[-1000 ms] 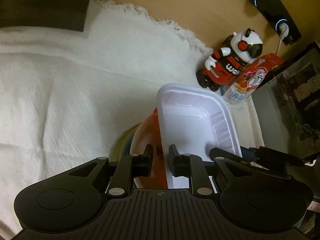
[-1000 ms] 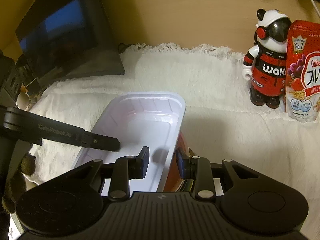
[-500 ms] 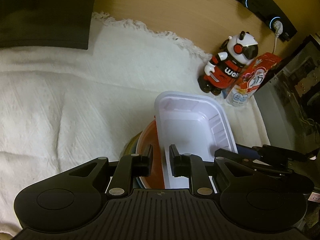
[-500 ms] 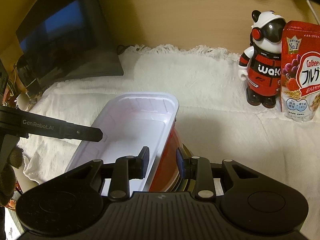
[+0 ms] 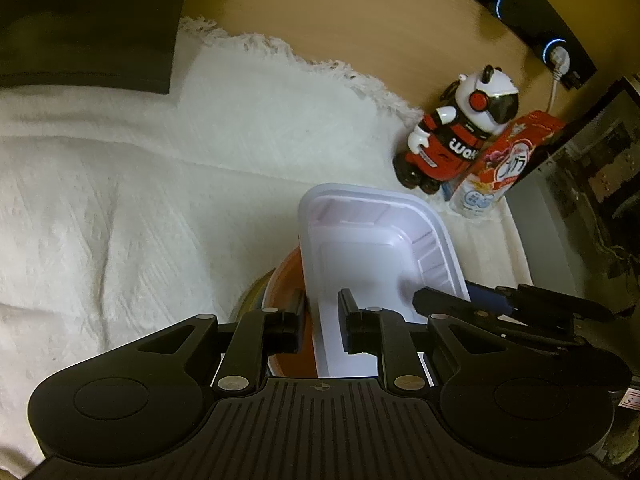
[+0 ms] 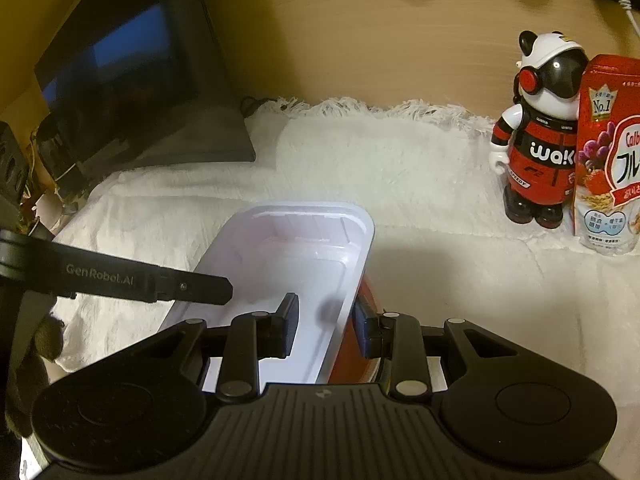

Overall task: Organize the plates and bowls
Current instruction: 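Carry the tray over the bowl stack and lower it onto the white bowl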

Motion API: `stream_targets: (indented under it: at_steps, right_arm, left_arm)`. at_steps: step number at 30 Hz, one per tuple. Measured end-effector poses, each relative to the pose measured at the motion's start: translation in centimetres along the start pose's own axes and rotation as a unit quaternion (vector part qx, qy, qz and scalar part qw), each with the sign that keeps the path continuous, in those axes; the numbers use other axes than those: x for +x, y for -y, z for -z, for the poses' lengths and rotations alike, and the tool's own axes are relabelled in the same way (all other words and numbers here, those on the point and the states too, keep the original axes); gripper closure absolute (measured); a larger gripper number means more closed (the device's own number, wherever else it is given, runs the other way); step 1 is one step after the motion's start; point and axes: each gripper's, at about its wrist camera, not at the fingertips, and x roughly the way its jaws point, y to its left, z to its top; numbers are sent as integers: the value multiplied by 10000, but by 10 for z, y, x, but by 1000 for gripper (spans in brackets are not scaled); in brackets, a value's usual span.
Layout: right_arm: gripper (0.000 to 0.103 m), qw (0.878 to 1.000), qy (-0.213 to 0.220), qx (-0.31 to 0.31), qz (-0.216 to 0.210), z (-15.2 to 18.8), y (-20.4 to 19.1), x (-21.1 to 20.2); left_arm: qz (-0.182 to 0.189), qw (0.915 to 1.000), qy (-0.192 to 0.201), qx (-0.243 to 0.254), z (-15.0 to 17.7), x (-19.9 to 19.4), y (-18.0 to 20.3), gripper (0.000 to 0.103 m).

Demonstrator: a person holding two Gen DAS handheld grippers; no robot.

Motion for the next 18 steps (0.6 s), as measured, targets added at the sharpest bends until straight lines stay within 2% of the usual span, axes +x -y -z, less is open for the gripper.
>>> stream_targets:
  at_steps: [4, 12, 18]
  right_arm:
    - [73, 9999, -65, 144, -26, -4, 3, 7]
    - [73, 9997, 211, -5, -82, -5, -2, -8]
    - [73, 10000, 25, 73, 23, 1, 4, 4]
  left_arm:
    - [-7, 10000, -4, -98, -2, 3, -2, 84]
    - [35, 9998, 197, 45, -2, -8, 2, 84]
    - [-31, 9999, 87, 54, 1, 6, -1, 84]
